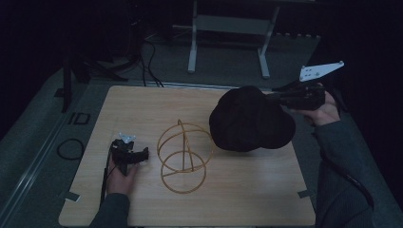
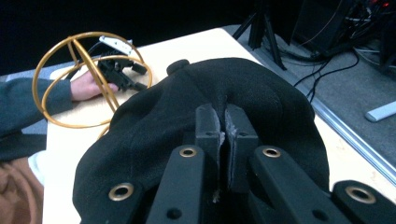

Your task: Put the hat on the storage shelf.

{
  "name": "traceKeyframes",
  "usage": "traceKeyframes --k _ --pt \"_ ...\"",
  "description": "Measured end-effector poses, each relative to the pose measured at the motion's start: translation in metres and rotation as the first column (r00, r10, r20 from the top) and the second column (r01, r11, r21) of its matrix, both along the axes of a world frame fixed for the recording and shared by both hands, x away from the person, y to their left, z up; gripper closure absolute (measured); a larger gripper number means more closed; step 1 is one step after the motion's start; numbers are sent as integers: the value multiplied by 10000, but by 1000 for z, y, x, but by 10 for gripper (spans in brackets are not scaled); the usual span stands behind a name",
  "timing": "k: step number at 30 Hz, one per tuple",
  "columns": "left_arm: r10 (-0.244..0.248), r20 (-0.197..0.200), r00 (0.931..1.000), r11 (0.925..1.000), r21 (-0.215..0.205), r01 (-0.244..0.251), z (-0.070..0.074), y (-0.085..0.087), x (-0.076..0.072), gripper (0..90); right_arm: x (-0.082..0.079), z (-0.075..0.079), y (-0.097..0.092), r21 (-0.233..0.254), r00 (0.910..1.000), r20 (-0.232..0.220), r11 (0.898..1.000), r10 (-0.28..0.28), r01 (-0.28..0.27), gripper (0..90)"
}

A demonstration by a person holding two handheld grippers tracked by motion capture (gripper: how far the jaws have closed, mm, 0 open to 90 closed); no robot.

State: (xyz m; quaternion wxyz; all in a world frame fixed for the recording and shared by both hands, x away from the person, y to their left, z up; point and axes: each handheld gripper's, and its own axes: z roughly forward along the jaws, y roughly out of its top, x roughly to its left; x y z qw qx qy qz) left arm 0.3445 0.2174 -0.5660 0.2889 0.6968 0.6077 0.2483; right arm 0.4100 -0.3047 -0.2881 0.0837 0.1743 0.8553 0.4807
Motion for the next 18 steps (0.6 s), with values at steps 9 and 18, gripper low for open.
traceKeyframes --k 9,18 --pt "-1 1 10000 10000 -1 1 0 0 0 132 -1 9 -3 242 9999 102 9997 -93 91 859" --pt "1 1 10000 10000 -1 -1 0 0 0 132 -2 16 -1 379 9997 228 9993 -57 49 859"
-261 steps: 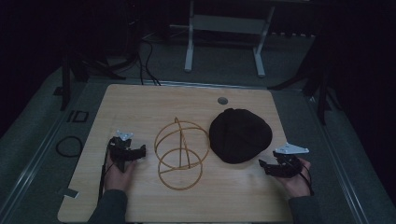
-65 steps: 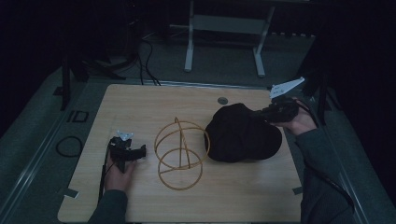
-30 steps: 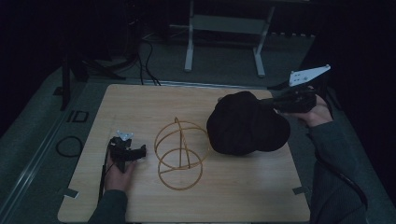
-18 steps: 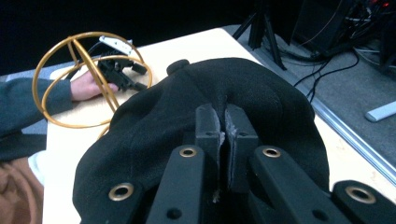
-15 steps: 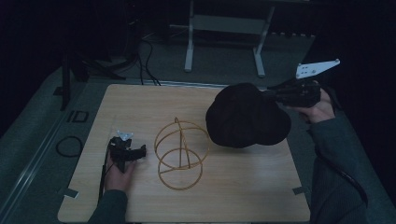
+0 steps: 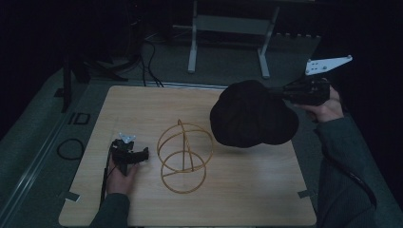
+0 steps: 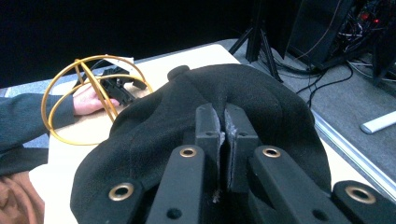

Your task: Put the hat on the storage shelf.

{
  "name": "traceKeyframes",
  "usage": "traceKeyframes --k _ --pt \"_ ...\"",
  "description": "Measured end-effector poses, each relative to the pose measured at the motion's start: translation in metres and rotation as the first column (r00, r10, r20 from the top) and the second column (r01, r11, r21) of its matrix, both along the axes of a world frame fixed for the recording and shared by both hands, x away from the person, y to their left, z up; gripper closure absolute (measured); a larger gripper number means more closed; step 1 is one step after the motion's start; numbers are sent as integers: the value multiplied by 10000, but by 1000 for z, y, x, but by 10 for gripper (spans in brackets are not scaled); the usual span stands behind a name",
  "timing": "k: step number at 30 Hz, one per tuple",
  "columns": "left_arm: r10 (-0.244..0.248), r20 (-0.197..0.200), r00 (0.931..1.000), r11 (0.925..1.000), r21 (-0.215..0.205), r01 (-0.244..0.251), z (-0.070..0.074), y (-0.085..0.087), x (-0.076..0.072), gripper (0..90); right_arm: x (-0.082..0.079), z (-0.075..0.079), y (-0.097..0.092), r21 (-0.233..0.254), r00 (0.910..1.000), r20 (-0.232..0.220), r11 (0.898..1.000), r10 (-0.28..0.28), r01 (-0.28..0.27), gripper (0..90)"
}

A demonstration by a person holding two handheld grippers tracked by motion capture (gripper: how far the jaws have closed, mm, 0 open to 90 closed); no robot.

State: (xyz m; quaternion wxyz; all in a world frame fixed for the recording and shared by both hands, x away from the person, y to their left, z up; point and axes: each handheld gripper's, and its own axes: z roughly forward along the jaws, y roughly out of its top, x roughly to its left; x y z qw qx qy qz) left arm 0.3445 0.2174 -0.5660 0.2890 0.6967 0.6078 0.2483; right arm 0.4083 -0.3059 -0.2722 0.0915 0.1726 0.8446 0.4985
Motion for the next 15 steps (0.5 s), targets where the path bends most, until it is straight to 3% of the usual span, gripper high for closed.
traceKeyframes --k 15 --pt "-1 0 10000 10000 0 1 0 0 0 132 -2 14 7 144 9997 251 9999 77 -80 860"
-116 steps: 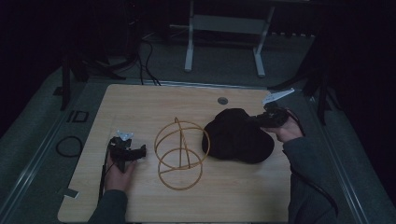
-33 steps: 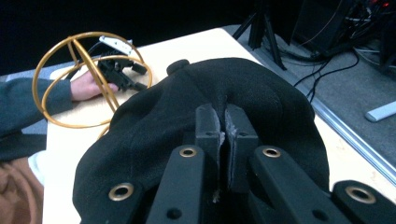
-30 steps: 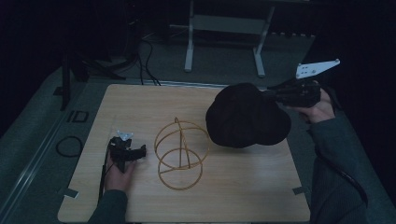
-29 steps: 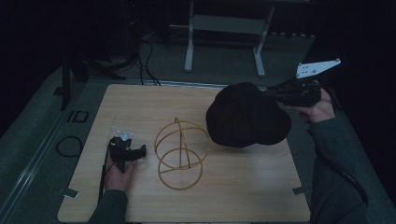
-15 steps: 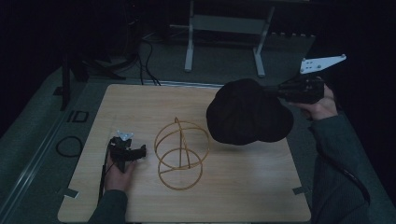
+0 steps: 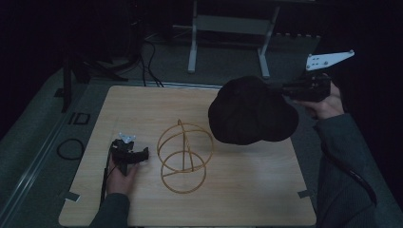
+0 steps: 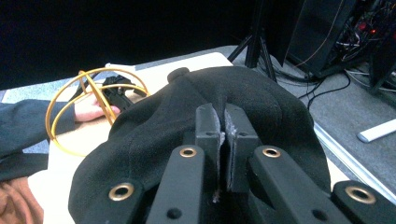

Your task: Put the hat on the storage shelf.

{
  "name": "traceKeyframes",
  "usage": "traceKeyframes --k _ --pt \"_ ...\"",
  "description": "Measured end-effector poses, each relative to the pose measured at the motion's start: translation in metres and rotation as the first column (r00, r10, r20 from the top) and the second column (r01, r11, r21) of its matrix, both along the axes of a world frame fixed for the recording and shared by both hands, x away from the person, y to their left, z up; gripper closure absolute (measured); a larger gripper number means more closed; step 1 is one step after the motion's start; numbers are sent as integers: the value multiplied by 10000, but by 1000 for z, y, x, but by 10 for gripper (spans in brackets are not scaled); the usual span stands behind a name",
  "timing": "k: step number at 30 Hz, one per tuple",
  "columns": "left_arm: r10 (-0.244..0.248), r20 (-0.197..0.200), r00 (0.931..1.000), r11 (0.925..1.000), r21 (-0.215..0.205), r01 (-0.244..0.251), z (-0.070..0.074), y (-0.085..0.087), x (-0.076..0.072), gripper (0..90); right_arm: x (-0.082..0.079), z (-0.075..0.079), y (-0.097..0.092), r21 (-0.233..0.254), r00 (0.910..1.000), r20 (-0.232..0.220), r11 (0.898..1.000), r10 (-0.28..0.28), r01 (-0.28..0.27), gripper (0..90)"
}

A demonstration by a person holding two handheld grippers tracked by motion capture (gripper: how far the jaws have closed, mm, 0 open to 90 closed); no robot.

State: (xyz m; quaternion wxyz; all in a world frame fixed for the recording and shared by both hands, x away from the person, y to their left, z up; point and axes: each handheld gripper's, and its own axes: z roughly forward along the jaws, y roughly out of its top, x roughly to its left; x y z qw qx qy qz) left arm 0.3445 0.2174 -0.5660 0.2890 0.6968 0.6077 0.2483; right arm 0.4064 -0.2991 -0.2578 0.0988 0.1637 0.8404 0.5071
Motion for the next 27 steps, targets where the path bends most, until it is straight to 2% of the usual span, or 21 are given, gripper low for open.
traceKeyframes --k 14,27 --pt "0 2 10000 10000 -1 0 0 0 0 132 1 7 12 177 9998 23 9996 202 -202 860" --pt "8 -3 10000 10000 -1 -8 0 0 0 132 0 19 20 372 9992 173 9986 363 -369 860"
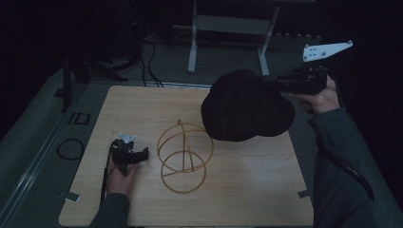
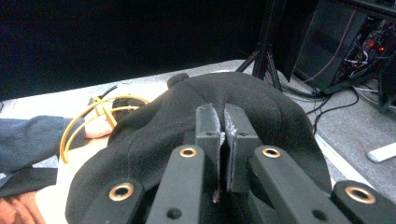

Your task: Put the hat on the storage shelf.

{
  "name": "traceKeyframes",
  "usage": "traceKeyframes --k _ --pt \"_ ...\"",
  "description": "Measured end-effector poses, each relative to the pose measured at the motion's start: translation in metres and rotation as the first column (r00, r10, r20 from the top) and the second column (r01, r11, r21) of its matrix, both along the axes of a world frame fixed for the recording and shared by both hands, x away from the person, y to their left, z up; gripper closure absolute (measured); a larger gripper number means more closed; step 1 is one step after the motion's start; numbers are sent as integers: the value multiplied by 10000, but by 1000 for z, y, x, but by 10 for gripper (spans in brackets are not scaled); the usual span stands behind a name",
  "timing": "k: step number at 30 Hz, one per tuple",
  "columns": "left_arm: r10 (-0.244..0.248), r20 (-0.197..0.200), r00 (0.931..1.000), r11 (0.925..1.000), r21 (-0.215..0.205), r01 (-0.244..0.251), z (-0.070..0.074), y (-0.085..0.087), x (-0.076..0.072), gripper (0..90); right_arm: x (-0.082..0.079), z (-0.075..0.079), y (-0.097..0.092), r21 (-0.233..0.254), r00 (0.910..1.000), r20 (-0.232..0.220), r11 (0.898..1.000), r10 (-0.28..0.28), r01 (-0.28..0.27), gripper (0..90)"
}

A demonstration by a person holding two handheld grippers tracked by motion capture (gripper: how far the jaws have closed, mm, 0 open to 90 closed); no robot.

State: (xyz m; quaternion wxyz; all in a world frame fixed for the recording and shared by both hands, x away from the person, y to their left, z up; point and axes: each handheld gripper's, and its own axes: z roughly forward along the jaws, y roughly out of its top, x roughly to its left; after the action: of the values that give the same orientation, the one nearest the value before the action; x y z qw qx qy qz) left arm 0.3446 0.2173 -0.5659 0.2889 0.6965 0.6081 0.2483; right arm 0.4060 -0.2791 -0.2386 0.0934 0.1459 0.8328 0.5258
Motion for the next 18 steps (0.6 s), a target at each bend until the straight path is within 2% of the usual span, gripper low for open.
traceKeyframes --k 18 --pt "-1 -1 10000 10000 0 1 0 0 0 132 -6 15 16 348 9986 252 9983 469 -477 860"
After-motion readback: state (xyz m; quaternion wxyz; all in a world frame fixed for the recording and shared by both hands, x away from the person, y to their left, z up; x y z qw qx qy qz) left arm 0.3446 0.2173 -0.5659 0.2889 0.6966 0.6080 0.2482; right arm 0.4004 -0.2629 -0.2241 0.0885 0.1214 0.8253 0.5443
